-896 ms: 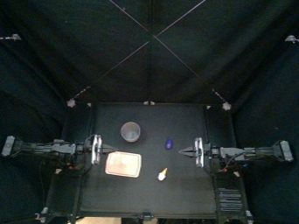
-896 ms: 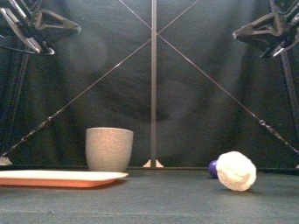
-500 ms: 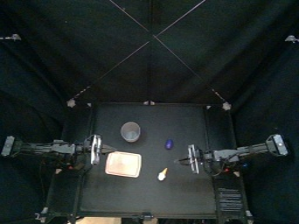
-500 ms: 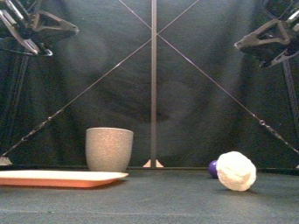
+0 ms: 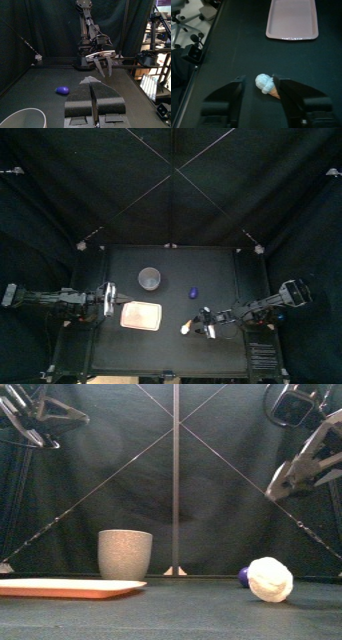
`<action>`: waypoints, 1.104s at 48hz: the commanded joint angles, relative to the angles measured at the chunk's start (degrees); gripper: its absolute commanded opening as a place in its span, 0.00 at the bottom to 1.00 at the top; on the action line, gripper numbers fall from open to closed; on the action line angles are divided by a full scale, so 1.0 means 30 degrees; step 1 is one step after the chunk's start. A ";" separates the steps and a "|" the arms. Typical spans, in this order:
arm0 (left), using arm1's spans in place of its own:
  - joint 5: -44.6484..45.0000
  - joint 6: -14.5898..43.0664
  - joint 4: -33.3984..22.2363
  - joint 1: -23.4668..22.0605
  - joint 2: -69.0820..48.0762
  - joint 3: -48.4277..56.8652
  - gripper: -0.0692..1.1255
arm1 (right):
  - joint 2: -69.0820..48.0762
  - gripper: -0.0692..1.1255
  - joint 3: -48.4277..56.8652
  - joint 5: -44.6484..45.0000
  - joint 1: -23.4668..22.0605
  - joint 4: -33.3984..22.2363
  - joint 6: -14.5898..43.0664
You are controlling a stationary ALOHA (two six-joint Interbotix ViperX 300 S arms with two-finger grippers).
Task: Pick the ice cream then place it in the grey bowl
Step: Pick the ice cream
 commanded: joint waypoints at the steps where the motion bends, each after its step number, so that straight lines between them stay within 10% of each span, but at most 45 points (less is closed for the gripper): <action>1: -0.0176 0.0029 0.0059 -0.0029 0.0059 -0.0205 0.04 | 0.0820 0.91 -0.0762 0.0029 -0.0264 0.0527 0.0000; 42: -0.0059 0.0029 0.0029 -0.0029 0.0029 -0.0117 0.04 | 0.6709 0.91 -0.4189 0.3779 -0.0732 -0.0059 -0.0059; 53: -0.0059 0.0029 0.0029 -0.0029 0.0029 -0.0088 0.04 | 0.6709 0.67 -0.4365 0.4131 -0.0762 -0.0088 -0.0059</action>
